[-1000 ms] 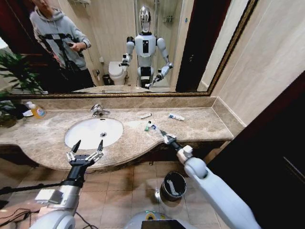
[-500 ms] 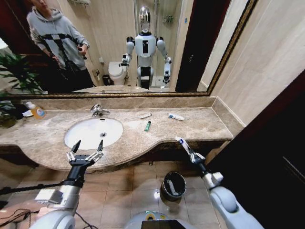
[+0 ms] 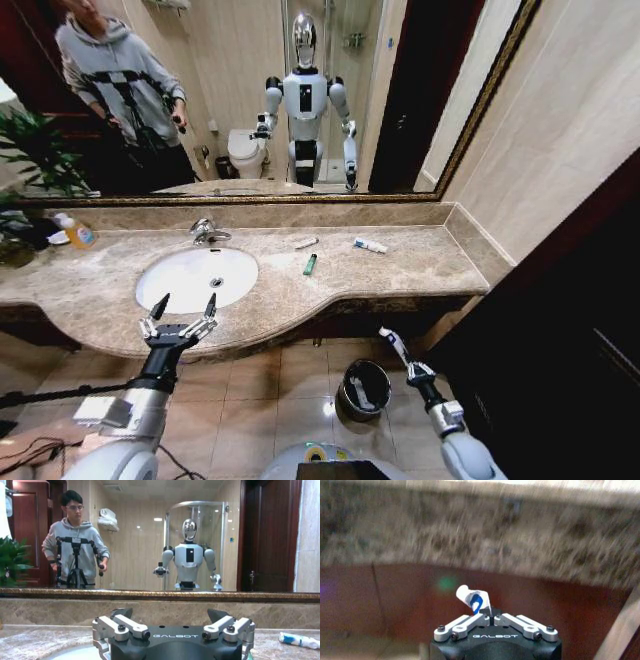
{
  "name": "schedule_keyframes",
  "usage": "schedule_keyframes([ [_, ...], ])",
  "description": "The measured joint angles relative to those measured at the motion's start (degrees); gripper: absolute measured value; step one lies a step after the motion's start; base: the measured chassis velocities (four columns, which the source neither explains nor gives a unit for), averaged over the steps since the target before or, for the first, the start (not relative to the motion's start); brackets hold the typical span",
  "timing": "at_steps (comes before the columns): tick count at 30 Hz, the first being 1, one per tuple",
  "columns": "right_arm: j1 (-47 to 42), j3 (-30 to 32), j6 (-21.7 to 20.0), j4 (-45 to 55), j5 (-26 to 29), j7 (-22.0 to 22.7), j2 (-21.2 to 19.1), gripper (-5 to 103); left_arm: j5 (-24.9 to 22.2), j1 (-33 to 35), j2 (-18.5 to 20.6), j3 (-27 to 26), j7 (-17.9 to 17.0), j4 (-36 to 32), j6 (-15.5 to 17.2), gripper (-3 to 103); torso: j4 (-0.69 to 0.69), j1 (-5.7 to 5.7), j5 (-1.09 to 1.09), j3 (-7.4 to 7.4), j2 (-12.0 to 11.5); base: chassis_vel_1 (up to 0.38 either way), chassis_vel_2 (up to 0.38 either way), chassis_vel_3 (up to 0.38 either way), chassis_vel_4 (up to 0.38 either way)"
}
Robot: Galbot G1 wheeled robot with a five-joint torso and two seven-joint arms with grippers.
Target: Pick up the trash from the sink and place it in the trash bin.
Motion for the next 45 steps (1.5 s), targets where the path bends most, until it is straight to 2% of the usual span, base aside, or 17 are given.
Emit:
schedule_keyframes([
  [3,1.73,-1.63,-0.80,-4.63,-1.85,-0.57,0.97,0,0.00,0.00,0.00,0.00,0.00,0.00,0.00,100,0.00,0.00,0.01,0.00,-0.01,0.000,0.000,0.000,0.000],
  [7,3.95,-3.39,-4.05,-9.10,-6.14,-2.19,2.09,0,0.00,0.00,0.00,0.00,0.00,0.00,0.00,100,0.00,0.00,0.01,0.00,-0.01,0.000,0.000,0.000,0.000],
  [11,9.27,-5.07,-7.07,-16.76,-15.36,-3.31,4.68,0,0.00,0.00,0.00,0.00,0.00,0.00,0.00,100,0.00,0.00,0.01,0.00,-0.01,0.000,0.000,0.000,0.000],
  [14,12.55,-5.60,-8.26,-21.33,-18.54,-3.24,6.28,0,0.00,0.00,0.00,0.00,0.00,0.00,0.00,100,0.00,0.00,-0.01,0.00,-0.01,0.000,0.000,0.000,0.000],
  [24,26.45,-3.99,-7.33,-43.09,-28.84,-0.86,13.25,0,0.00,0.00,0.00,0.00,0.00,0.00,0.00,100,0.01,0.00,0.00,0.01,-0.01,0.000,0.000,0.000,0.000],
  [28,29.84,-3.29,-8.01,-50.16,-29.81,-0.28,14.58,0,0.00,0.00,0.00,0.00,0.00,0.00,0.00,100,0.00,0.00,0.00,0.01,-0.01,0.000,0.000,0.000,0.000],
  [32,31.38,-3.18,-8.86,-53.08,-29.80,-0.01,14.83,0,0.00,0.00,0.00,0.00,0.00,0.00,0.00,100,0.00,0.00,0.00,0.01,-0.01,0.000,0.000,0.000,0.000],
  [38,31.76,-3.33,-9.62,-53.27,-29.73,0.75,14.72,0,0.00,0.00,0.00,0.00,0.00,0.00,0.00,100,0.00,0.00,0.00,0.00,-0.01,0.000,0.000,0.000,0.000],
  [39,31.76,-3.38,-9.81,-53.24,-29.73,1.00,14.68,-3,0.00,0.00,0.00,0.00,0.00,0.00,0.00,100,0.00,0.00,0.00,0.01,-0.01,0.000,0.000,0.000,0.000],
  [41,31.61,-3.47,-10.58,-52.83,-29.69,1.64,14.68,7,0.00,0.00,0.00,0.00,0.00,0.00,0.00,100,0.00,0.00,0.00,0.00,-0.01,0.000,0.000,0.000,0.000],
  [43,31.49,-3.49,-10.77,-52.64,-29.65,1.72,14.68,7,0.00,0.00,0.00,0.00,0.00,0.00,0.00,100,0.00,0.00,0.00,0.00,-0.01,0.000,0.000,0.000,0.000],
  [45,31.32,-3.50,-10.98,-52.41,-29.57,1.76,14.68,17,0.00,0.00,0.00,0.00,0.00,0.00,0.00,100,0.00,0.00,0.01,0.01,-0.01,0.000,0.000,0.000,0.000],
])
